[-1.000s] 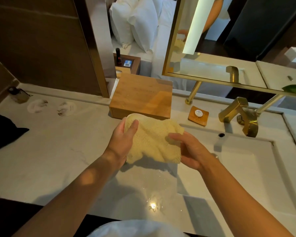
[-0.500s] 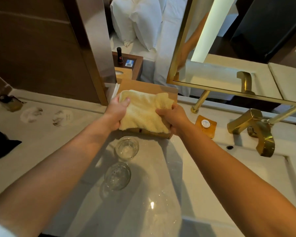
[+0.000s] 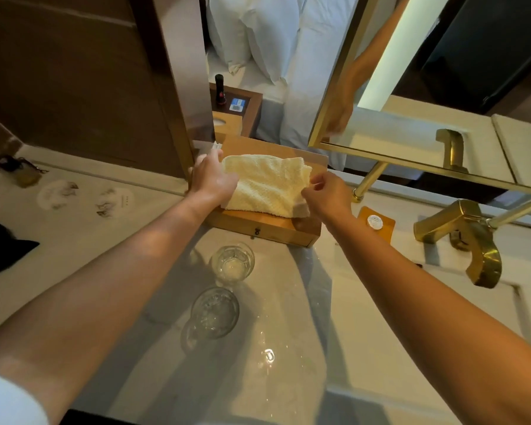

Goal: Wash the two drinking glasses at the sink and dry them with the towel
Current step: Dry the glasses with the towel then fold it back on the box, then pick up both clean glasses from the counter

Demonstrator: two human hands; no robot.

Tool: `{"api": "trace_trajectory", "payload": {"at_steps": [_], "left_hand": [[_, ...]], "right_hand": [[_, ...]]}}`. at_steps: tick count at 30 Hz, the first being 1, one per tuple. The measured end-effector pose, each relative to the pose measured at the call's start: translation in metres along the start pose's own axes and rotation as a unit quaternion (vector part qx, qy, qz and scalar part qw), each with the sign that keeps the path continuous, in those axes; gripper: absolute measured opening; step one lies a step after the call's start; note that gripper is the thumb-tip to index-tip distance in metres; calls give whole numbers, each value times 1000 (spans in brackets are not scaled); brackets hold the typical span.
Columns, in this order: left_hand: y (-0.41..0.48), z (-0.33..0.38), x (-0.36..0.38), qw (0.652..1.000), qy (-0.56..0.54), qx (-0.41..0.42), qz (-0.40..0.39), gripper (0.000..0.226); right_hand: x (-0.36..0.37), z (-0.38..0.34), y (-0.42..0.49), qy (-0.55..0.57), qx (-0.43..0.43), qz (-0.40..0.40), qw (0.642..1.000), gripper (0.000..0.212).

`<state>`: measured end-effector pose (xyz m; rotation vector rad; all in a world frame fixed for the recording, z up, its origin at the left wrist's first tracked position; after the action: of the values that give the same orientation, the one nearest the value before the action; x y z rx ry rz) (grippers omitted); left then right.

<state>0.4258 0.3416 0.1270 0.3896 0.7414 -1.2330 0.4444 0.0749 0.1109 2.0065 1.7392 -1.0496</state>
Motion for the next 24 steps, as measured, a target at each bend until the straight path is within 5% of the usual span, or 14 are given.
{"api": "trace_trajectory", "payload": {"at_steps": [4, 7, 9, 11, 14, 16, 19, 24], "left_hand": [[-43, 9, -21, 998, -7, 55, -25, 62], [-102, 12, -23, 987, 69, 105, -104, 63], [-140, -3, -20, 974, 125, 101, -158, 69], [-171, -39, -13, 965, 137, 46, -219, 91], [-200, -92, 1, 966, 79, -10, -247, 122], [-207, -111, 12, 976, -10, -1, -216, 128], [-211, -135, 33, 976, -131, -2, -174, 124], [-208, -149, 56, 985, -118, 3, -127, 103]], "right_hand": [[30, -51, -64, -85, -185, -117, 972, 36], [65, -81, -131, -195, -327, -261, 887, 52], [85, -80, -158, -280, -363, -316, 831, 72], [100, -61, -154, -367, -325, -320, 811, 90], [112, -19, -138, -404, -224, -325, 825, 104], [119, -4, -135, -301, -194, -334, 872, 116], [128, 16, -134, -55, -111, -343, 931, 118], [153, 28, -133, 55, -110, -328, 937, 101]]}}
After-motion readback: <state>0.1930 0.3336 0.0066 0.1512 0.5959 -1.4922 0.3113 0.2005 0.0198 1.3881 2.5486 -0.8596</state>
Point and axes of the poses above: each hand's wrist, its own y-axis towards the middle knuckle, its own x-axis out of the palm, z = x × y, the point moved 10 cm from there along y, towards the middle knuckle, and after that the axes turned 4 degrees about x, right-handed, at the moved point
